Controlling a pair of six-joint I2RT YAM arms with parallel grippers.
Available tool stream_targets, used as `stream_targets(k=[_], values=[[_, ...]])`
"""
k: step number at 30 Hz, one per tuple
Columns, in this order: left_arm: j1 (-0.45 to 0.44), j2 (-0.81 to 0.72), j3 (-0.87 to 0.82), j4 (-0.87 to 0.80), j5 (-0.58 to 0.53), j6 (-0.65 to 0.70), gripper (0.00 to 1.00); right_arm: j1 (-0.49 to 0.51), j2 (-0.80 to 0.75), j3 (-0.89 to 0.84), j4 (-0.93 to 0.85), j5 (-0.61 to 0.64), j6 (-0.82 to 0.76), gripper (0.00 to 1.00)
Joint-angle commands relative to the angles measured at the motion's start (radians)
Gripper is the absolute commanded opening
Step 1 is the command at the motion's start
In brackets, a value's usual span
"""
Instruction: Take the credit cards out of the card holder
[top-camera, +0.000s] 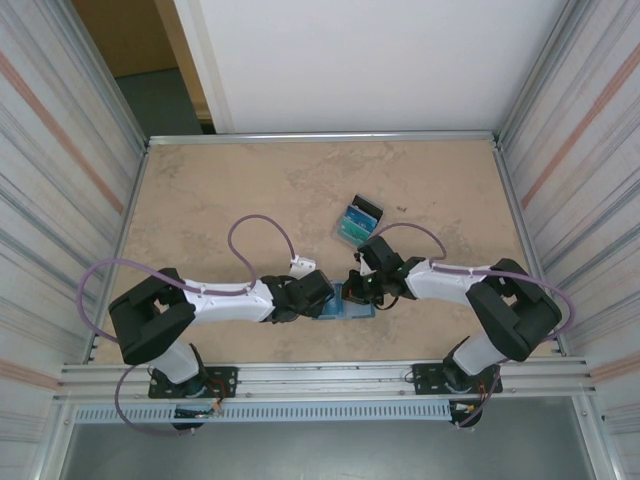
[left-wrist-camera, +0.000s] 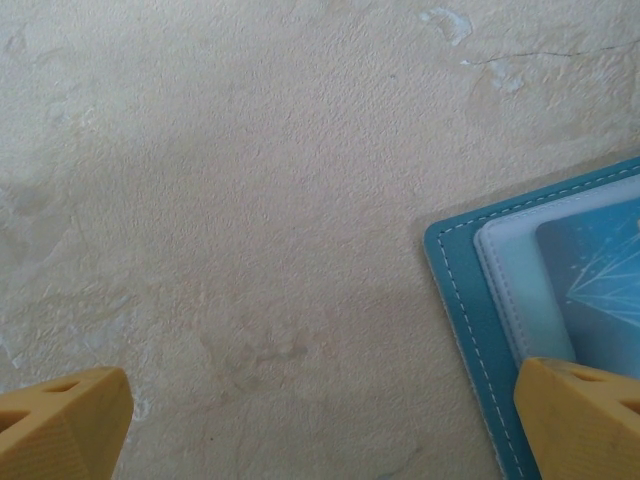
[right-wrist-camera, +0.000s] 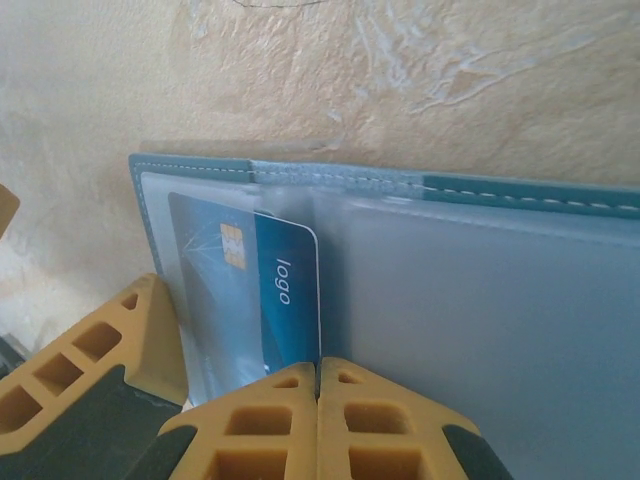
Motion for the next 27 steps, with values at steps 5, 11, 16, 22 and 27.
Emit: stream_targets(k=[5, 11, 16, 22, 27], values=[[-0.002, -0.012, 0.006, -0.053, -0.019, 0.003, 0.99, -0.009, -0.042, 0.030, -0.099, 0.058, -0.044, 0.00], [-0.003, -0.017, 0.031, -0.048, -0.030, 0.050, 0.99, -0.009, -0.042, 0.046, -0.108, 0.056, -0.051, 0.06], [-0.002, -0.026, 0.048, -0.026, -0.034, 0.094, 0.99, -0.015, -0.046, 0.038, -0.090, 0.041, -0.037, 0.23], [-0.002, -0.018, 0.058, -0.012, -0.024, 0.115, 0.99, -0.024, -0.063, 0.003, -0.046, 0.009, -0.004, 0.29], [-0.002, 0.004, 0.062, 0.000, -0.012, 0.116, 0.99, -0.026, -0.070, -0.021, -0.007, -0.012, 0.017, 0.25]])
